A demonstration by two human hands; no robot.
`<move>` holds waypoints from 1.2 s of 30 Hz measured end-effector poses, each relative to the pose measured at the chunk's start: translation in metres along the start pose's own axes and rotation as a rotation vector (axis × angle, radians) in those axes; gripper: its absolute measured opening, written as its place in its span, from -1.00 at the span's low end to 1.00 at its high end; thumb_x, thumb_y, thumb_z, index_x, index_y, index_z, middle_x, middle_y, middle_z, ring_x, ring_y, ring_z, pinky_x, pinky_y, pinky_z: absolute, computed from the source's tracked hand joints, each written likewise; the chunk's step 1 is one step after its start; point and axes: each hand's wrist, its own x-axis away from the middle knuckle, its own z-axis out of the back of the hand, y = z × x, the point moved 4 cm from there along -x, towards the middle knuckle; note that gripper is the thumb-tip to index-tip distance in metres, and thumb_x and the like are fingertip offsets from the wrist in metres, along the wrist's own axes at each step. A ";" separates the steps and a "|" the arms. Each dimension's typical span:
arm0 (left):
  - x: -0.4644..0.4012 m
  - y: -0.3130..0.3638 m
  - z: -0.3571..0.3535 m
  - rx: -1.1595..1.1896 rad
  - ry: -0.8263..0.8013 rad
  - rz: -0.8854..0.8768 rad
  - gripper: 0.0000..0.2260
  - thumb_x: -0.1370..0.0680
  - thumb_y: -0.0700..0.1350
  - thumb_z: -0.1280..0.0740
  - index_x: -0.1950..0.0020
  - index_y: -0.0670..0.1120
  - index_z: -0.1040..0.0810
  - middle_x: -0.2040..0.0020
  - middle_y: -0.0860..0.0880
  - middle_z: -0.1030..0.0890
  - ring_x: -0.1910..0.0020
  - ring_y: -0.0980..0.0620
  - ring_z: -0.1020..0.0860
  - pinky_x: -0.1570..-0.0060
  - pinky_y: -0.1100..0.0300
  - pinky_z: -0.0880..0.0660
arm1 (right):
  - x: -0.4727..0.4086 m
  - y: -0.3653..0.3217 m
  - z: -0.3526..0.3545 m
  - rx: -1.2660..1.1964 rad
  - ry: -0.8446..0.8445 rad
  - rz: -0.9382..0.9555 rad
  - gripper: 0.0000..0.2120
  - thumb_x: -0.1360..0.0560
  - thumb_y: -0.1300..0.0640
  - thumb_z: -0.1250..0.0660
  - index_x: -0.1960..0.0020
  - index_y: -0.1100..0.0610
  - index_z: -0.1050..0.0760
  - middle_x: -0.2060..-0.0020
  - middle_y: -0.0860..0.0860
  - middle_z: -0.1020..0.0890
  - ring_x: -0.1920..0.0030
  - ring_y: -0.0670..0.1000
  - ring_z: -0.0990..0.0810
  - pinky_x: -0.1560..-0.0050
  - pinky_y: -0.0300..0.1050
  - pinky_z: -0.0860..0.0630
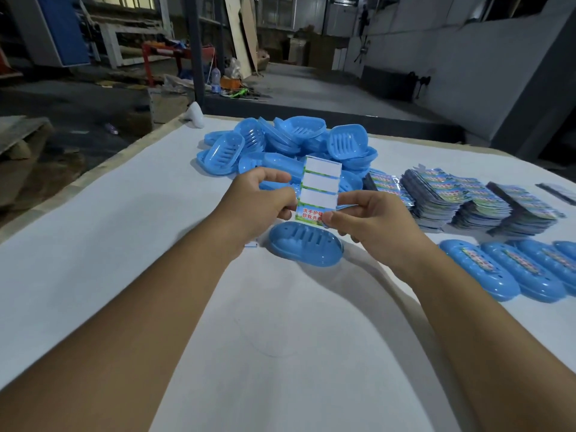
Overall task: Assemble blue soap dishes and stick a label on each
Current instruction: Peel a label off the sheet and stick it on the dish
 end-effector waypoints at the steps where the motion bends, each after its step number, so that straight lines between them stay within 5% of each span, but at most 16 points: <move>1: 0.001 0.000 0.000 -0.038 -0.008 -0.004 -0.74 -0.46 -0.17 -0.44 -0.08 0.12 -0.60 0.16 -0.01 -0.73 0.30 0.16 -0.66 0.33 0.30 -0.46 | 0.000 0.000 0.001 0.019 0.014 -0.008 -0.86 -0.48 0.30 -0.51 0.04 0.12 -0.63 0.41 -0.11 -0.70 0.49 -0.23 -0.54 0.43 -0.44 -0.40; 7: 0.006 0.004 0.000 -0.109 -0.030 -0.027 -0.71 -0.47 -0.16 -0.49 -0.11 0.13 -0.58 0.13 -0.02 -0.74 0.28 0.19 -0.65 0.39 0.31 -0.48 | -0.001 0.002 0.005 0.075 0.048 -0.037 -0.84 -0.46 0.24 -0.54 -0.01 0.11 -0.65 0.38 -0.07 -0.71 0.47 -0.21 -0.50 0.42 -0.40 -0.40; 10: 0.008 0.006 -0.001 -0.089 -0.041 -0.038 -0.68 -0.47 -0.19 -0.51 -0.13 0.10 -0.57 0.15 -0.06 -0.75 0.29 0.18 -0.65 0.35 0.35 -0.53 | -0.002 0.004 0.006 0.116 0.095 -0.062 -0.68 -0.43 0.15 -0.58 -0.15 0.11 -0.60 0.30 -0.07 -0.72 0.38 -0.17 -0.57 0.35 -0.29 -0.46; 15: 0.011 0.008 -0.005 -0.066 -0.078 -0.094 -0.66 -0.48 -0.17 -0.54 -0.17 0.09 -0.54 0.16 -0.01 -0.75 0.12 0.08 -0.69 -0.03 0.10 -0.61 | 0.000 0.000 0.007 0.213 0.193 0.006 -0.78 -0.39 0.07 -0.61 0.09 0.11 -0.61 0.19 0.09 -0.72 0.23 0.13 -0.65 0.14 0.05 -0.57; 21: 0.012 0.008 -0.010 -0.092 -0.079 -0.155 -0.67 -0.48 -0.13 -0.54 -0.15 0.12 -0.53 0.18 0.08 -0.74 0.18 0.19 -0.69 0.03 0.21 -0.53 | 0.006 -0.005 -0.005 0.156 0.083 0.044 -0.80 -0.45 -0.01 -0.54 0.25 0.10 -0.72 0.31 0.03 -0.73 0.40 -0.20 -0.53 0.38 -0.39 -0.41; 25: 0.011 0.008 -0.011 -0.120 -0.065 -0.167 -0.68 -0.48 -0.12 -0.54 -0.13 0.11 -0.53 0.18 0.10 -0.74 0.14 0.15 -0.70 -0.11 0.08 -0.57 | 0.005 -0.005 -0.005 0.140 0.066 0.030 -0.81 -0.46 0.01 -0.53 0.24 0.11 -0.73 0.31 0.03 -0.72 0.39 -0.16 -0.51 0.41 -0.40 -0.38; 31: 0.008 0.007 -0.007 -0.128 0.010 -0.132 -0.70 -0.46 -0.13 -0.54 -0.06 0.12 -0.51 0.24 0.14 -0.73 0.18 0.14 -0.68 0.18 0.24 -0.53 | 0.003 -0.002 -0.001 0.087 0.078 -0.005 -0.85 -0.46 0.09 -0.52 0.24 0.14 -0.72 0.35 -0.03 -0.68 0.38 -0.15 -0.49 0.41 -0.36 -0.37; 36: 0.004 0.004 0.003 -0.203 0.094 -0.082 -0.71 -0.46 -0.17 -0.49 -0.06 0.11 -0.48 0.17 0.04 -0.73 0.10 0.01 -0.67 0.25 0.14 -0.56 | 0.002 0.002 0.005 0.097 0.106 -0.065 -0.80 -0.45 0.07 -0.49 0.27 0.17 -0.69 0.34 -0.02 -0.68 0.36 -0.10 -0.46 0.41 -0.22 -0.34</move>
